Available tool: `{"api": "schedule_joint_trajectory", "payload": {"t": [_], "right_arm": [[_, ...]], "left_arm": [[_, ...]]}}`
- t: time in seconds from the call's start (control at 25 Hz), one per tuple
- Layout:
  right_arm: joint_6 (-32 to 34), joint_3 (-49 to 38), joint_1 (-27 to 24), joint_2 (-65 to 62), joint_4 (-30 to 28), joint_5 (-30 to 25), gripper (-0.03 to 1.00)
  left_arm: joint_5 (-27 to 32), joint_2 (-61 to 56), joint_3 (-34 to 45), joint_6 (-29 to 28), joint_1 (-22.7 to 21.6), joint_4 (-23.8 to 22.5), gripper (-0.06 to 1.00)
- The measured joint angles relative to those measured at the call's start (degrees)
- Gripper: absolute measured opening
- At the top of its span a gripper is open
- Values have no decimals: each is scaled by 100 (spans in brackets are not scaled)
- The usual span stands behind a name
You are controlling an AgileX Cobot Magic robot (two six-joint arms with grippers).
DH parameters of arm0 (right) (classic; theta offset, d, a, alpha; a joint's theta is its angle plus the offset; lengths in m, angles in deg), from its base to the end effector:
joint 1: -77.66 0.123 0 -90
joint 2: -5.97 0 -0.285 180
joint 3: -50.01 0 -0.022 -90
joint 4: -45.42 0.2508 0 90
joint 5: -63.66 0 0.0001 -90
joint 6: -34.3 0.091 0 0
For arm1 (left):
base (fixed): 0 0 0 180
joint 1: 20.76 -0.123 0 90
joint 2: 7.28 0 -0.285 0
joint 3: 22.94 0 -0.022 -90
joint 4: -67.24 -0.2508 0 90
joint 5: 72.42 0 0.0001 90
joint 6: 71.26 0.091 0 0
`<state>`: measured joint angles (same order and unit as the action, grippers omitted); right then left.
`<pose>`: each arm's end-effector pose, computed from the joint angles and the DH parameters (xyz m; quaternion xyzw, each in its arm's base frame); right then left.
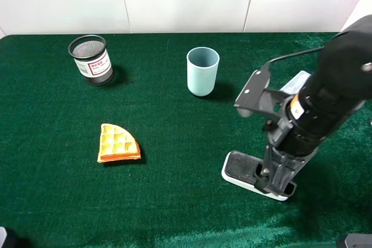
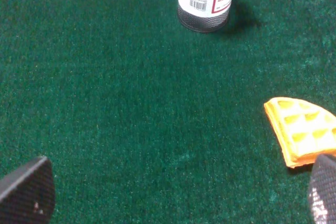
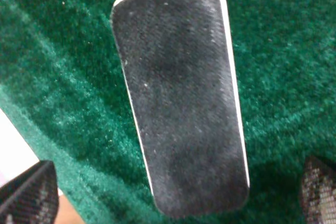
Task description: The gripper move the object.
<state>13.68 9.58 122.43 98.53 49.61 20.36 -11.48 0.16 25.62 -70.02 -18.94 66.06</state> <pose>0.1509 0.1561 0.1621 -0.5178 0.8545 0.0321 0.0262 -0.0059 0.0018 0.2771 0.0223 0.8520 0.0076 0.5230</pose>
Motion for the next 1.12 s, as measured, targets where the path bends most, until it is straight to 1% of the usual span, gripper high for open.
{"api": "schedule_joint_trajectory", "payload": {"t": [0.12,0.48,0.72,0.92,1.12], "right_arm": [[0,0,79,186,-6,116,70],[13,0,85,625,-69,369,70],[261,1,85,1082,-342,630,70],[376,6,85,1386,-419,881,70],[424,11,85,1667,-459,1010,70]], "left_arm": [[0,0,0,0,0,0,98],[0,0,0,0,0,0,98],[0,0,0,0,0,0,98],[0,0,0,0,0,0,98],[0,0,0,0,0,0,98]]}}
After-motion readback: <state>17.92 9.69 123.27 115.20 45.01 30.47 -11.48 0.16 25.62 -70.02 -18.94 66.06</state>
